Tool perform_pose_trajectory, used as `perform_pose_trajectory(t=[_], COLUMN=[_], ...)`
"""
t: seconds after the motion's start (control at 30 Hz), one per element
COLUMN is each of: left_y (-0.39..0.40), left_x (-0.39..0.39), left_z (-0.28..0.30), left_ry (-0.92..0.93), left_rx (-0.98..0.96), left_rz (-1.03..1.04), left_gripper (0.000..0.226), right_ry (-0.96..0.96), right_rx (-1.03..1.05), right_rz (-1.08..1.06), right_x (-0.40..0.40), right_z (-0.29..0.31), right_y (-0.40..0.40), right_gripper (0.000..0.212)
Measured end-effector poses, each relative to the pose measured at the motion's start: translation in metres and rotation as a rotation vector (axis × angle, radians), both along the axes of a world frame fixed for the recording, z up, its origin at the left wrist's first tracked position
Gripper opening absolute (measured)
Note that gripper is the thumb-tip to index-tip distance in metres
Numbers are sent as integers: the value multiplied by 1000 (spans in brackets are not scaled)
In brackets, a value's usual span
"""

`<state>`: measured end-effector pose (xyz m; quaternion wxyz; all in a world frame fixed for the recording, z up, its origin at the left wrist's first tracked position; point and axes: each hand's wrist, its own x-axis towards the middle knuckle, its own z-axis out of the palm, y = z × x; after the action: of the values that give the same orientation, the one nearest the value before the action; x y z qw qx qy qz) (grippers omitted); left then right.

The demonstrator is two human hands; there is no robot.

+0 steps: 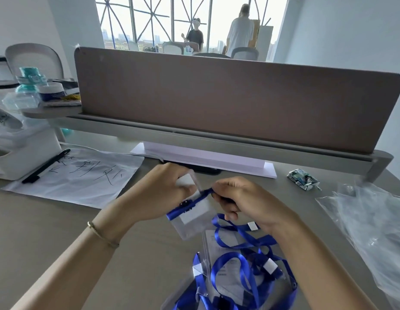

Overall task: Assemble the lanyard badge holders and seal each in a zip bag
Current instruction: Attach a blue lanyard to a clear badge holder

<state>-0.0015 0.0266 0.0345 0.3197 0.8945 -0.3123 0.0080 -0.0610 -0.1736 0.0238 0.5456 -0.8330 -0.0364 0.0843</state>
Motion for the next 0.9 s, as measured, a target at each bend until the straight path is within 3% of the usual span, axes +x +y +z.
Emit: perform_pose_trajectory(t=[0.17,0.27,0.4,0.6,0.9], left_y=[-12,-16,-20,-32,-40], left_x=[-2,0,-2,-9,-14], left_z=[-11,-20,-25,-30,-34], left_ry=[-282,-349,-190,150,227], left_rx=[-148,-289,-550,-868,-1098], left_rz=[169,224,323,365,276], left_gripper=[16,15,17,42,45], right_ry=[1,27,-24,11,108], right_rx=[213,350,381,460,413], right_rz=[-120,-164,-200,-248,-257], right_x=[1,1,2,7,5], right_z=[-4,-7,-17,-31,-30], right_y=[21,30,43,55,44], right_gripper=[37,33,34,43,53])
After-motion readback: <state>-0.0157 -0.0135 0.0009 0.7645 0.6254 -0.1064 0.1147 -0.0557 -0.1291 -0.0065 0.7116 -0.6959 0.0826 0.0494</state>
